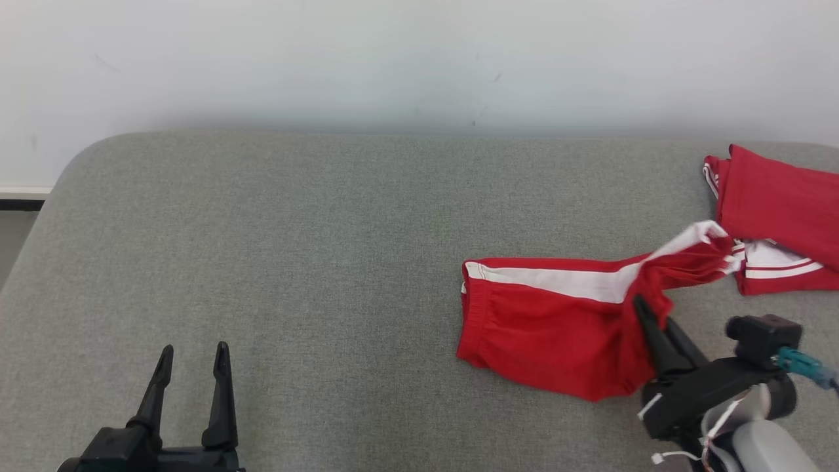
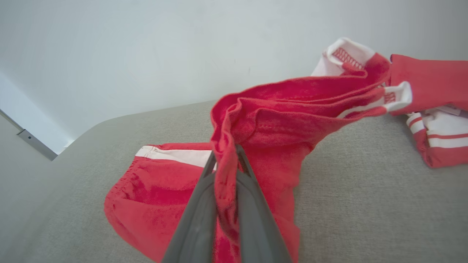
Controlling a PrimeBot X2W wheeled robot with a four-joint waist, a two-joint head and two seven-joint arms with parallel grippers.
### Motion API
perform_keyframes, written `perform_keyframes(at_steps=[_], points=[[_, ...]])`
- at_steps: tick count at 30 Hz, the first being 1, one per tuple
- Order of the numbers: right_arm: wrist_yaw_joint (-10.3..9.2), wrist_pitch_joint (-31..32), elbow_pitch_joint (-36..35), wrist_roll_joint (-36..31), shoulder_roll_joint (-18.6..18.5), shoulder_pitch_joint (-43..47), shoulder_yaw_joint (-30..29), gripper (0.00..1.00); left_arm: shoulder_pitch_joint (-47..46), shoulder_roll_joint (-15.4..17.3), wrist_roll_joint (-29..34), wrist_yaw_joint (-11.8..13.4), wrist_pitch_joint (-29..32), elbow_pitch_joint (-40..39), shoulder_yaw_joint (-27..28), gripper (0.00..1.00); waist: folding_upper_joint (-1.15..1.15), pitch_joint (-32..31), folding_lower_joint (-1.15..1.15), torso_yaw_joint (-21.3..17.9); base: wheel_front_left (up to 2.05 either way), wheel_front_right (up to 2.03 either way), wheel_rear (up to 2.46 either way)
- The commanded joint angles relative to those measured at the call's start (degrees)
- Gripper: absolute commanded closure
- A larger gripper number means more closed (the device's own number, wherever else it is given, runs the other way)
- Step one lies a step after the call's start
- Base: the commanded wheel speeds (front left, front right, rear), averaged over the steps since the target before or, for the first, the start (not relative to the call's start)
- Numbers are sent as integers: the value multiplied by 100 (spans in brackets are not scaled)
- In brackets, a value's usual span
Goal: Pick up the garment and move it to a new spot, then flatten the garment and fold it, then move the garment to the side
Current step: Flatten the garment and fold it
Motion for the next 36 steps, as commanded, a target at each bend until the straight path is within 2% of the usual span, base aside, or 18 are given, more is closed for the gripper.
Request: perform_keyframes(at_steps=[1,6,14,26,27,28,36], points=[[-17,52,-59,-71,60,57,22,100,-37,-3,69,8,-16,-10,7,0,0,12,0,7,0,0,0],[-17,292,-182,-321,499,-114,245,100,-160,-7,58,8,-17,38,-77,0,0,84,0,107,0,0,0],[-17,406,365,-523,969,-429,423,100,-349,-41,-4,9,-17,146,-229,0,0,192,0,400,0,0,0],[-17,160,1039,-605,1201,-493,883,100,-326,-78,-8,10,-17,219,-207,0,0,167,0,507,0,0,0],[-17,100,1066,-608,1208,-506,897,60,-316,-85,-1,10,-17,222,-198,0,0,156,0,494,0,0,0],[-17,42,1078,-589,1209,-514,938,0,-303,-89,3,10,-17,222,-188,0,0,143,0,480,0,0,0],[-17,-756,771,-546,823,-563,701,0,-247,-96,30,10,-16,205,-137,0,0,73,0,367,0,0,0]])
